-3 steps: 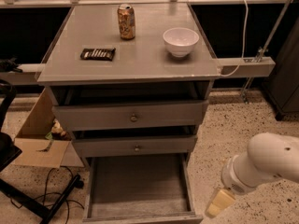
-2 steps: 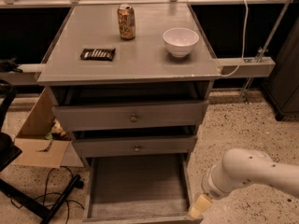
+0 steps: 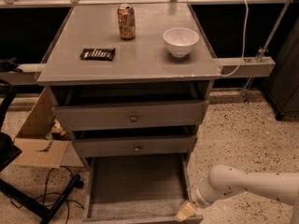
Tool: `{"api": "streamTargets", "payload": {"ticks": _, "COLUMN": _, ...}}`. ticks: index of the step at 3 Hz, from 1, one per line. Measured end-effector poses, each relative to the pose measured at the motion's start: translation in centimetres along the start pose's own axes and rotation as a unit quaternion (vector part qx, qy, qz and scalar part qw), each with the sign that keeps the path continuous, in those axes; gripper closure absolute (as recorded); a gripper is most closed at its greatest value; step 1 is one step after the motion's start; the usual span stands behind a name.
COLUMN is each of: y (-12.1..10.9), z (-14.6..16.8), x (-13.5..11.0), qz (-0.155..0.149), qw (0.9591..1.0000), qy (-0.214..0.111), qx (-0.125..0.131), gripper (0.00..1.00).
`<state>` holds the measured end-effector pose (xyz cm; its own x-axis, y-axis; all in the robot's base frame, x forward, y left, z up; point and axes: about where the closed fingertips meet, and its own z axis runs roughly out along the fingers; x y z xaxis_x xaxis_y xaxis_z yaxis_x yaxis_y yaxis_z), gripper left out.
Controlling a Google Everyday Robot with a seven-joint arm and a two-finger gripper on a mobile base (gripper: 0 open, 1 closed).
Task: Close bottom drawer
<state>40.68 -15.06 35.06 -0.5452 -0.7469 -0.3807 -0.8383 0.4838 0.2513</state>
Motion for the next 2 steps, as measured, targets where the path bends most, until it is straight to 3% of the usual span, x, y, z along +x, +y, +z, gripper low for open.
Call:
{"api": "streamTargets", "payload": {"ticks": 1, "y": -0.5, "z": 4.3, "x": 2.4, "qz": 0.04, "qw": 0.9983, "qy": -0.03, "qx": -0.032, "gripper": 0.41}}
{"api": "streamTargets", "payload": {"ticks": 2, "y": -0.5, "z": 6.1, "x": 3.6, "qz": 0.057, "qw": 0.9967, "qy": -0.039, "qx": -0.043, "gripper": 0.65}}
